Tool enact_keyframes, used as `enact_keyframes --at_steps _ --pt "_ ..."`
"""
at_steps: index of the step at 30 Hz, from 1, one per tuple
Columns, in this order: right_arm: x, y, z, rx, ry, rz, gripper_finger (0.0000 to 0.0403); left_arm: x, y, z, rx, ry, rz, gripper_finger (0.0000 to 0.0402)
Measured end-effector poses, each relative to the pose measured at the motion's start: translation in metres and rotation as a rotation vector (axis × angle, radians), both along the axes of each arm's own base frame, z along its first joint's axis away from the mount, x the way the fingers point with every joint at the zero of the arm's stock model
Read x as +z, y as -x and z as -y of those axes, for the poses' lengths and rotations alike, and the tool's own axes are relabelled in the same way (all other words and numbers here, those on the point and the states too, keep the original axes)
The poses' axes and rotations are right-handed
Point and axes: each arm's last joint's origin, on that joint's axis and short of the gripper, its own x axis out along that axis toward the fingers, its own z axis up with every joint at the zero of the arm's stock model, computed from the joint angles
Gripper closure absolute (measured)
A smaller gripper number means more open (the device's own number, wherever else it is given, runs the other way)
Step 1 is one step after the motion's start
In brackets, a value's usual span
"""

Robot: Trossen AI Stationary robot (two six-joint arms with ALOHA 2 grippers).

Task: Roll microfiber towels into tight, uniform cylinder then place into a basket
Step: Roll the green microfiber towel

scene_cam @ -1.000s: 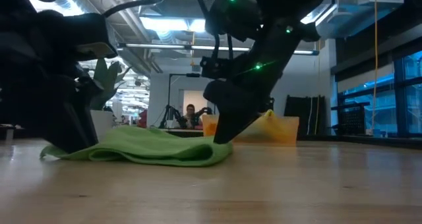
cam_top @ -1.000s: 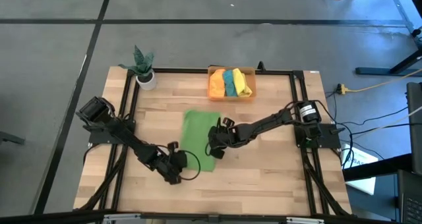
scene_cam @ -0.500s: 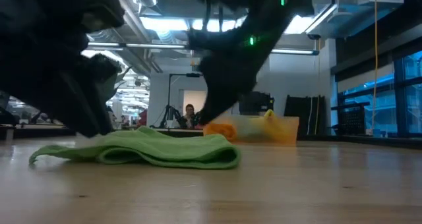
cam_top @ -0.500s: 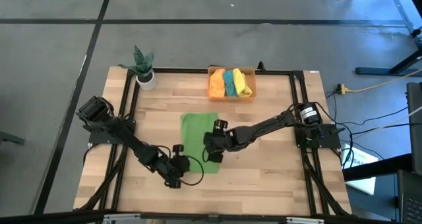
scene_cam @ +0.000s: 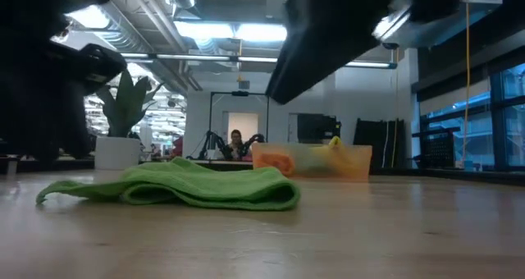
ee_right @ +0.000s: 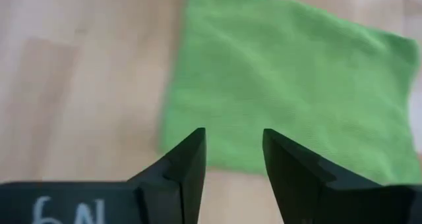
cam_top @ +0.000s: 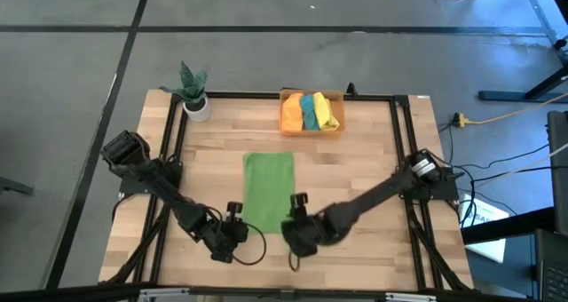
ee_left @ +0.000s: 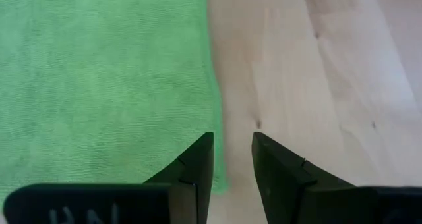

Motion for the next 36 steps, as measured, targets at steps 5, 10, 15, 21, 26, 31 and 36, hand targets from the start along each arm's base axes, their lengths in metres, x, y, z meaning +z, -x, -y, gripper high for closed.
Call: enact_keyframes --at_steps 5,10,15,21,26,31,36 --pt "-0.004 0.016 -0.029 0.072 -0.006 0.004 0.0251 0.0 0.003 0.003 -0.011 -0.015 0.01 0.0305" --pt "-0.006 0.021 -0.044 0.091 -0.055 0.066 0.0251 0.0 0.002 0.003 -0.007 -0.018 0.014 0.0305" --pt "-0.005 0.018 -0.048 0.131 -0.139 0.066 0.0251 0.0 0.003 0.004 -0.011 -0.016 0.013 0.0305" --pt "-0.005 0.013 -0.043 0.105 -0.187 0.07 0.0251 0.0 0.005 0.006 -0.021 -0.014 0.011 0.0305" --pt "-0.003 0.009 -0.041 0.126 -0.185 0.09 0.0251 0.0 0.005 0.006 -0.023 -0.013 0.011 0.0303" --pt "-0.003 0.006 -0.037 0.12 -0.193 0.091 0.0251 0.001 0.005 0.006 -0.023 -0.012 0.011 0.0288" --pt "-0.003 0.004 -0.032 0.109 -0.193 0.092 0.0251 0.001 0.005 0.006 -0.003 0.005 0.011 0.0266"
